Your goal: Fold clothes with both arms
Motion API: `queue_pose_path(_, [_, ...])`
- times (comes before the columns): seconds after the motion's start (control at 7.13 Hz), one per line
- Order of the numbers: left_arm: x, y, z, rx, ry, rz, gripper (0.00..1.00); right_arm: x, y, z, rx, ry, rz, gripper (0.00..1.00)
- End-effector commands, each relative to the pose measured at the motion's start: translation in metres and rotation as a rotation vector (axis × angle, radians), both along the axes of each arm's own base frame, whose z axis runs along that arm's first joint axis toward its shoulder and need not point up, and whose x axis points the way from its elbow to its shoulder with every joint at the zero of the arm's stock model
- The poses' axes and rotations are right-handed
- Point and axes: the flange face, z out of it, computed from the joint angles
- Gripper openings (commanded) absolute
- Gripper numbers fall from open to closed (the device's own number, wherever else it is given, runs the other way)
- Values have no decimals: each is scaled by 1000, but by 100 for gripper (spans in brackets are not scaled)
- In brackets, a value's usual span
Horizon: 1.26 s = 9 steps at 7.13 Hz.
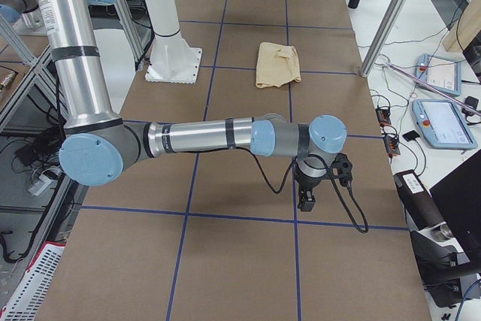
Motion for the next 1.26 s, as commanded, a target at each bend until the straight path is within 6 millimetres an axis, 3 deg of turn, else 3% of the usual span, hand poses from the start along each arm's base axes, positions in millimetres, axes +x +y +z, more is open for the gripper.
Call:
queue_pose_path(0.0, [1, 6, -1, 3, 2, -1, 100, -5, -1, -2, 24, -36, -3, 100])
queue_pose_path(0.14, [-1, 13, -24, 36, 8, -4, 100, -4, 6, -1, 27, -38, -1, 100])
queue_pose_path(0.28, [2, 31, -16, 30, 6, 0, 100, -4, 27, 20, -8, -35, 0, 100])
queue_pose_path(0.56, [3, 44, -19, 39, -4, -1, 100, -4, 59, 18, 21, -35, 6, 100])
queue_pose_path(0.7, [3, 45, -17, 30, -5, -4, 100, -5, 78, 5, 36, -42, 16, 100])
queue_pose_path(0.98, [6, 52, 0, -19, 2, -8, 100, -26, 76, -8, -52, -18, 91, 100])
queue_pose_path(1.12, [6, 51, 0, -41, 10, -29, 100, -28, 73, -3, -41, 78, 87, 100])
